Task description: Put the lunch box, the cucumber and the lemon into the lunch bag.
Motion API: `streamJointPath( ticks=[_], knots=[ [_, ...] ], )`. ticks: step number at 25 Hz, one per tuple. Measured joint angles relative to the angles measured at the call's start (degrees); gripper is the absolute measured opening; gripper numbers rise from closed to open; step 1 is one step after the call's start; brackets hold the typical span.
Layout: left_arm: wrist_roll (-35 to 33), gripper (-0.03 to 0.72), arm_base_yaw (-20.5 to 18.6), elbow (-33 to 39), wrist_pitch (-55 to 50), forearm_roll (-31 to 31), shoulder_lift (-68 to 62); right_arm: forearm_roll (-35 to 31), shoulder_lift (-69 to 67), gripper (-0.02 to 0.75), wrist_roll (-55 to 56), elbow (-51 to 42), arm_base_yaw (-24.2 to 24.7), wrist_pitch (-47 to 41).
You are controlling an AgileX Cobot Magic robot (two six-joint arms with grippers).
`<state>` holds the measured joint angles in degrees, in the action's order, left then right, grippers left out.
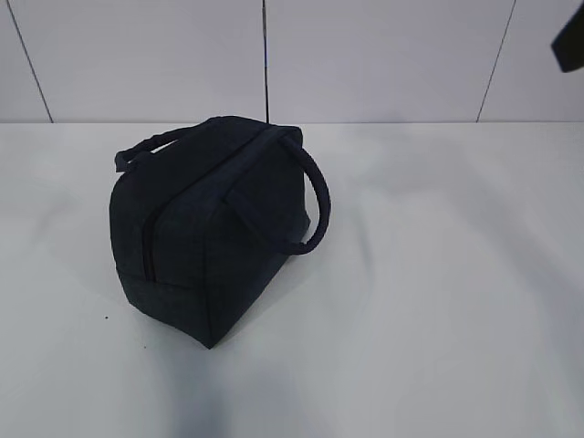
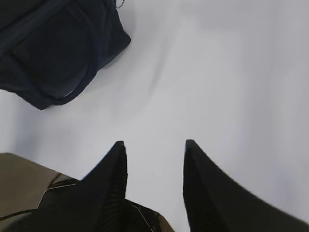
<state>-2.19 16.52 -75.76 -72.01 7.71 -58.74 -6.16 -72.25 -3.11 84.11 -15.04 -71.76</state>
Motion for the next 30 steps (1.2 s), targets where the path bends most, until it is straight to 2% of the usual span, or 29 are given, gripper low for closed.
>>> streamJointPath(
  ticks=[16,24,30],
  knots=[
    [0.00,0.303,0.00,10.85,-0.69,1.97,25.69,0.06,40.03,0.314,-0.21,-22.20,0.00,-0.90],
    [-1.25,0.286,0.00,12.60,-0.77,2.81,33.41,2.62,50.49,0.313,-0.31,-29.10,0.00,-1.10],
    [-1.25,0.286,0.00,19.57,-0.77,4.94,42.31,2.62,55.58,0.313,-0.31,-34.79,0.00,-1.21]
  ],
)
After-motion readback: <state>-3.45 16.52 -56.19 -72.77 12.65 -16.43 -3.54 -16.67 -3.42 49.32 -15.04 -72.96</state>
